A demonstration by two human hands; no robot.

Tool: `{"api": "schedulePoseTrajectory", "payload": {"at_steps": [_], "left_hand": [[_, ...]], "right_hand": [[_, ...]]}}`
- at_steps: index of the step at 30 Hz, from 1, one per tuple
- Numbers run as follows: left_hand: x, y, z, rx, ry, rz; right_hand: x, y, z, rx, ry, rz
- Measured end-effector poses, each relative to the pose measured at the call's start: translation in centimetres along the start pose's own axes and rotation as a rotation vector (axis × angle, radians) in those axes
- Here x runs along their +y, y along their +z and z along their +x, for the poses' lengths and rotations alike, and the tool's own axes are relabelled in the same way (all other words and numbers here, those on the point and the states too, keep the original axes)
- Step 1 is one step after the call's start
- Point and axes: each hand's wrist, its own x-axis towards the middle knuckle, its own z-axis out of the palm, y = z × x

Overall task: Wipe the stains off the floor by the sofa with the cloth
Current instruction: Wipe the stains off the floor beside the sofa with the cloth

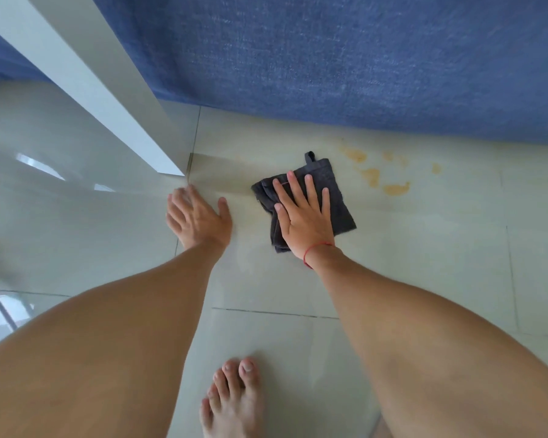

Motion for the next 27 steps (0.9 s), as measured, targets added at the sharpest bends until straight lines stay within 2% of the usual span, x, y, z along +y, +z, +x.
{"api": "schedulePoseTrajectory", "payload": {"at_steps": [3,6,13,17,23,25,27], "left_hand": [[-1.8,-0.6,0.7,-0.019,-0.114,0.079],[-3.2,-0.7,1.0,-0.13,-0.12,0.081],[-3.4,-1.0,1.4,-0.22,-0.117,0.041],[-3.5,-1.5,1.6,-0.266,-0.116,0.005],[-3.4,-2.6,1.8,-0.37,-0.14,0.019],[-3.4,-2.8,1.8,-0.383,-0.139,0.026],[-3.3,-2.8,1.7,-0.384,-0.127,0.028]], "right_hand": [[-0.2,-0.1,0.6,-0.004,0.046,0.02],[-1.0,-0.3,2.0,-0.016,0.115,0.057],[-5.1,-0.5,6.8,-0.041,0.251,0.074],[-7.7,-0.5,7.5,-0.126,0.077,0.054],[-7.6,0.3,3.0,-0.119,-0.154,0.028],[-5.7,0.4,1.1,-0.105,-0.181,0.01],[-3.7,0.4,0.0,-0.079,-0.122,0.011]]}}
